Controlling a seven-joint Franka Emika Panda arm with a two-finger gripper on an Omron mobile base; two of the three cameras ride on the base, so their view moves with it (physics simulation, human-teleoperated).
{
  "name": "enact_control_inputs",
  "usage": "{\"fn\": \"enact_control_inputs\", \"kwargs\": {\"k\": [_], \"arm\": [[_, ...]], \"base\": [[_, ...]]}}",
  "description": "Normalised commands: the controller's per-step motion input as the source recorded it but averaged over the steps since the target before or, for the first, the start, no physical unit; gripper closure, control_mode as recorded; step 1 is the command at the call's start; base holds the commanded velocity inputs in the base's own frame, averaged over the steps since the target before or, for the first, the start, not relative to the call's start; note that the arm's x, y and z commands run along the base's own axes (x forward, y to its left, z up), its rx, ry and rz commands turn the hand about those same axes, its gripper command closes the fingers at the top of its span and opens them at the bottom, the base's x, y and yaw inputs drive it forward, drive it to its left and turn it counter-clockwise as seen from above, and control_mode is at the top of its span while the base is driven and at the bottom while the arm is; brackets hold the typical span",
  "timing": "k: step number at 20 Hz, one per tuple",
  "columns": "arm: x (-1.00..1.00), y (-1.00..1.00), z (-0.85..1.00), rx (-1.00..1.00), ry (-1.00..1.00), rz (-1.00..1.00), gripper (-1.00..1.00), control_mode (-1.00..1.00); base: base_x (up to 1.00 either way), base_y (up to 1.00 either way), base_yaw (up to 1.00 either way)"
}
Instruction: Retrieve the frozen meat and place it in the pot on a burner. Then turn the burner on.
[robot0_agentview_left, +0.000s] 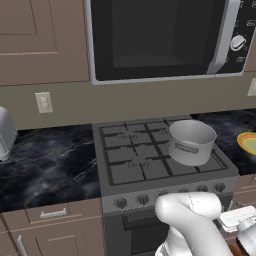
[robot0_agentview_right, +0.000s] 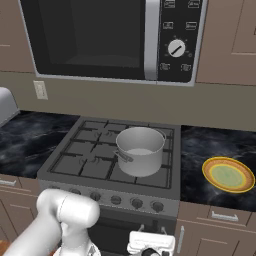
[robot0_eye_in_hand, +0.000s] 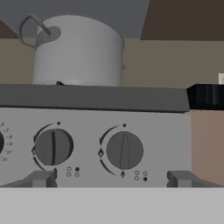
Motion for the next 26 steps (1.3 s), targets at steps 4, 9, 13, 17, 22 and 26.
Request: {"fn": "enact_control_inputs", "kwargs": {"k": [4, 9, 13, 17, 22, 26], "arm": [[0.15, -0.12, 0.0, 0.0, 0.0, 0.0, -1.0, -1.0], [0.22, -0.04, 0.0, 0.0, 0.0, 0.0, -1.0, -1.0], [0.29, 0.0, 0.0, 0.0, 0.0, 0.0, -1.0, -1.0], [0.28, 0.0, 0.0, 0.0, 0.0, 0.0, -1.0, -1.0], [0.29, -0.01, 0.0, 0.0, 0.0, 0.0, -1.0, -1.0], [0.25, 0.0, 0.0, 0.0, 0.0, 0.0, -1.0, -1.0]], "base": [[0.0, 0.0, 0.0], [0.0, 0.0, 0.0], [0.0, 0.0, 0.0], [0.0, 0.0, 0.0], [0.0, 0.0, 0.0], [0.0, 0.0, 0.0]]}}
